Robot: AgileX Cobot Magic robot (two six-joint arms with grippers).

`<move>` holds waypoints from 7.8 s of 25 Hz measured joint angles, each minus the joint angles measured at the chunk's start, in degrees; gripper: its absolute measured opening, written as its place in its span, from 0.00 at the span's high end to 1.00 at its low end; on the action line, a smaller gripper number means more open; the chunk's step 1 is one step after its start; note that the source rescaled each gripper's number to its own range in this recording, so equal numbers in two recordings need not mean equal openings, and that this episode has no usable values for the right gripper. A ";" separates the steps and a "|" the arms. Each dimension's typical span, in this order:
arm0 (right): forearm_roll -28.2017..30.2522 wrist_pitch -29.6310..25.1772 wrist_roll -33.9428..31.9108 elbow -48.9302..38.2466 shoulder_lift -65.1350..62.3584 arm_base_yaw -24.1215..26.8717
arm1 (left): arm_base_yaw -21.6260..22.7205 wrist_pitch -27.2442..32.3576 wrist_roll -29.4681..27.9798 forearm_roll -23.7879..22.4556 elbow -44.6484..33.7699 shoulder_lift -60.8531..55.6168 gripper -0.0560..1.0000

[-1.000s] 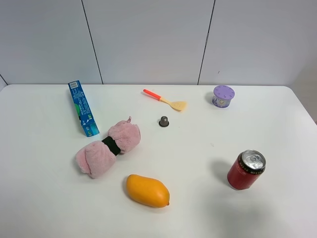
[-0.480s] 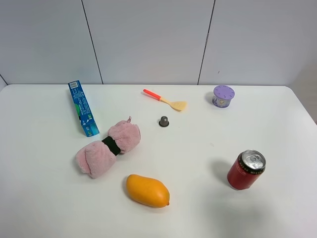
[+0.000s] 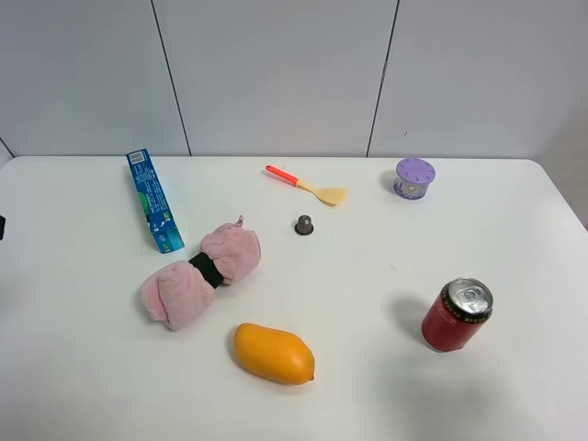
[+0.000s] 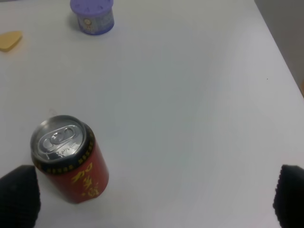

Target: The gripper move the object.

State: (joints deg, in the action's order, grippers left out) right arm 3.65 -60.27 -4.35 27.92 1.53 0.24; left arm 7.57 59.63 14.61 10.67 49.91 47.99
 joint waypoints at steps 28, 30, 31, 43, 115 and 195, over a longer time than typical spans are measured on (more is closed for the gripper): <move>0.00 0.00 0.00 0.00 0.00 0.00 | -34.25 -18.40 9.37 -2.14 1.05 30.23 0.00; 0.00 0.00 0.00 0.00 0.00 0.00 | -34.25 -20.76 10.58 -2.27 1.05 32.28 0.00; 0.00 0.00 0.00 0.00 0.00 0.00 | -34.25 -22.04 10.77 -2.34 1.05 33.37 0.00; 0.00 0.00 0.00 0.00 0.00 0.00 | -34.34 -32.96 11.39 -1.19 1.09 45.25 0.00; 0.00 0.00 -0.24 0.00 0.00 0.00 | -54.01 -5.88 2.29 0.49 70.14 75.22 0.94; 0.00 0.00 -0.24 0.00 0.00 0.00 | -54.63 -19.98 6.20 -4.90 71.83 77.70 0.01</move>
State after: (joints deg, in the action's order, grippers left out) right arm 3.65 -60.27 -4.59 27.92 1.53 0.24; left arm -47.06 39.65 20.81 5.76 121.74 125.69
